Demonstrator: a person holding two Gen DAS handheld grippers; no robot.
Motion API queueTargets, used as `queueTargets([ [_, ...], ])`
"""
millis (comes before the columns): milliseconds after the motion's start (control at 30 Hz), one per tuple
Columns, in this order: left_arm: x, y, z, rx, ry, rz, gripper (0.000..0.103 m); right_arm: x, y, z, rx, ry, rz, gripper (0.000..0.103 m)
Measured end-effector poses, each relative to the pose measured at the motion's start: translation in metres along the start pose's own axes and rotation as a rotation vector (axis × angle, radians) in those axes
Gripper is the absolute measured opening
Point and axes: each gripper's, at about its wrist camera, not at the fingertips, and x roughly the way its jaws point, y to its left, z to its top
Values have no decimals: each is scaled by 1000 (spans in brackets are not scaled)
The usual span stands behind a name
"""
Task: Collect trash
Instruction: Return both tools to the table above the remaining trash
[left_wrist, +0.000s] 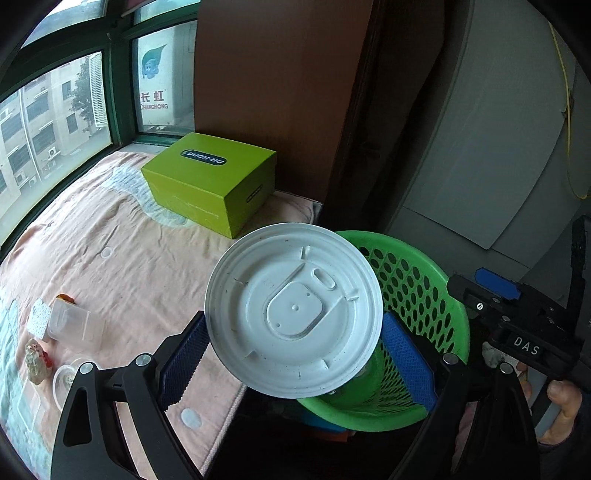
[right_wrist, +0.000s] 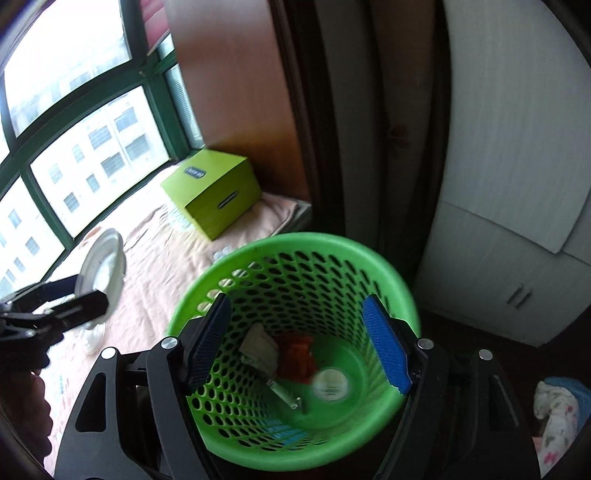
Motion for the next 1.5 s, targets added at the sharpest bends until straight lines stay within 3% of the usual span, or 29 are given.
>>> queueTargets([
  [433, 25, -33, -2, 32, 63, -61, 91, -9, -21, -2, 46, -27, -16, 76],
  [733, 19, -30, -7, 16, 51, -65, 93, -10, -16, -5, 42, -22, 0, 77],
  [1033, -8, 16, -16, -49, 6, 49, 93, -3, 12, -4, -7, -6, 53, 78],
  [1500, -48, 139, -53, -236, -10, 259, 93, 17, 92, 2, -130, 36, 173, 80],
])
